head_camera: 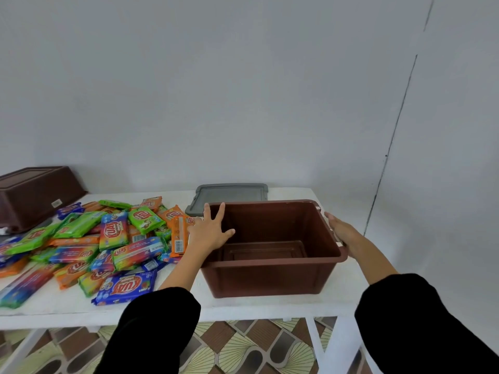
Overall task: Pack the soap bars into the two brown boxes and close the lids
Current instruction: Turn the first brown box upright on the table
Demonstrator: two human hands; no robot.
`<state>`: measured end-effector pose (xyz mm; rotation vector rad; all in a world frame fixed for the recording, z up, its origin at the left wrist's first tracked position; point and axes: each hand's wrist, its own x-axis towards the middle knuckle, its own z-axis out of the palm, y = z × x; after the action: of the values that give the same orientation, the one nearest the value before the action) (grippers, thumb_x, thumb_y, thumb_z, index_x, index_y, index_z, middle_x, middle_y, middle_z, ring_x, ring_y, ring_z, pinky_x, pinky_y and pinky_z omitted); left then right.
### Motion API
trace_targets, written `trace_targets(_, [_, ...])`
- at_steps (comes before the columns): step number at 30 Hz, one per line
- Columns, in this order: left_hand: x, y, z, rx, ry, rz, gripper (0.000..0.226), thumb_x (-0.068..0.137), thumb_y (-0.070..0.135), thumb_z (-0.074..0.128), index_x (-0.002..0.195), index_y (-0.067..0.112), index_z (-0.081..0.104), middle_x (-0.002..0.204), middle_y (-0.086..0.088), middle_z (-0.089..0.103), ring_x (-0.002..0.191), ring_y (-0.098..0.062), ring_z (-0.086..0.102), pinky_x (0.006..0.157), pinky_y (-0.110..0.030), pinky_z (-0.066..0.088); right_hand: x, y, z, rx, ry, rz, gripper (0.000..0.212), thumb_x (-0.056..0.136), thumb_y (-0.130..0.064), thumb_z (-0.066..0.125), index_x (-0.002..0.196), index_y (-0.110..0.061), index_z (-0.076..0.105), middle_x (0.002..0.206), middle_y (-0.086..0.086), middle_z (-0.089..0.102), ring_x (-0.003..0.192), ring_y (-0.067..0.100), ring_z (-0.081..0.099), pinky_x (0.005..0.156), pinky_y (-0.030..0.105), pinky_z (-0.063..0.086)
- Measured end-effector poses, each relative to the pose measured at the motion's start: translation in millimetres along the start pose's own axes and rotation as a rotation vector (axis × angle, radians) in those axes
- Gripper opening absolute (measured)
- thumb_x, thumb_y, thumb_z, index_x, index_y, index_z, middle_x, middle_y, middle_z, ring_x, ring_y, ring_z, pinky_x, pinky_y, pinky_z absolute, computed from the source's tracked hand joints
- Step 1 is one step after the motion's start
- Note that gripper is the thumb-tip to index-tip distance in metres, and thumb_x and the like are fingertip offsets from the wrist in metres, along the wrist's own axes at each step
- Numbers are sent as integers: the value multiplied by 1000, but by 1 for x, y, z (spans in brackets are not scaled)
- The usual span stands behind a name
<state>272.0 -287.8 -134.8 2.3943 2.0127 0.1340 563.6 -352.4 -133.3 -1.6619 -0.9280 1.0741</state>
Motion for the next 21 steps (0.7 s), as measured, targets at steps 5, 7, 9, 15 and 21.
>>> trace_targets(5, [9,-4,-10,-62,25,-34,75,93,53,38,149,29,-6,157,-17,0,138,-40,25,108,-49,29,4,-22,4,-413,214,-299,45,101,-35,26,145,-25,32,152,2,32,140,26,29,114,39,22])
trace_targets(7, [15,-3,-10,-59,21,-28,74,93,53,37,149,29,-6,157,-17,0,139,-41,23,107,-49,30,7,-34,9,-589,141,-378,51,99,-41,30,148,-26,23,154,4,27,142,26,25,113,40,22])
trace_targets(9, [18,-1,-8,-37,5,-20,75,93,55,37,149,29,-6,157,-17,-1,138,-41,26,104,-47,36,13,-39,15,-796,33,-366,59,98,-45,33,150,-26,13,157,7,15,144,26,19,114,41,21])
trace_targets(15, [20,0,-7,-25,-23,-1,77,92,56,38,149,29,-7,157,-17,-4,126,-37,47,92,-40,47,23,-19,23,-1011,-15,-339,71,96,-45,39,151,-21,-1,159,1,-6,141,25,28,108,41,33])
trace_targets(21, [22,-2,-8,-70,-58,-10,78,91,55,41,149,31,-5,157,-15,-4,132,-38,38,100,-43,41,26,-18,25,-1029,-1,-324,75,93,-44,45,150,-19,3,159,1,-1,139,27,31,106,42,37])
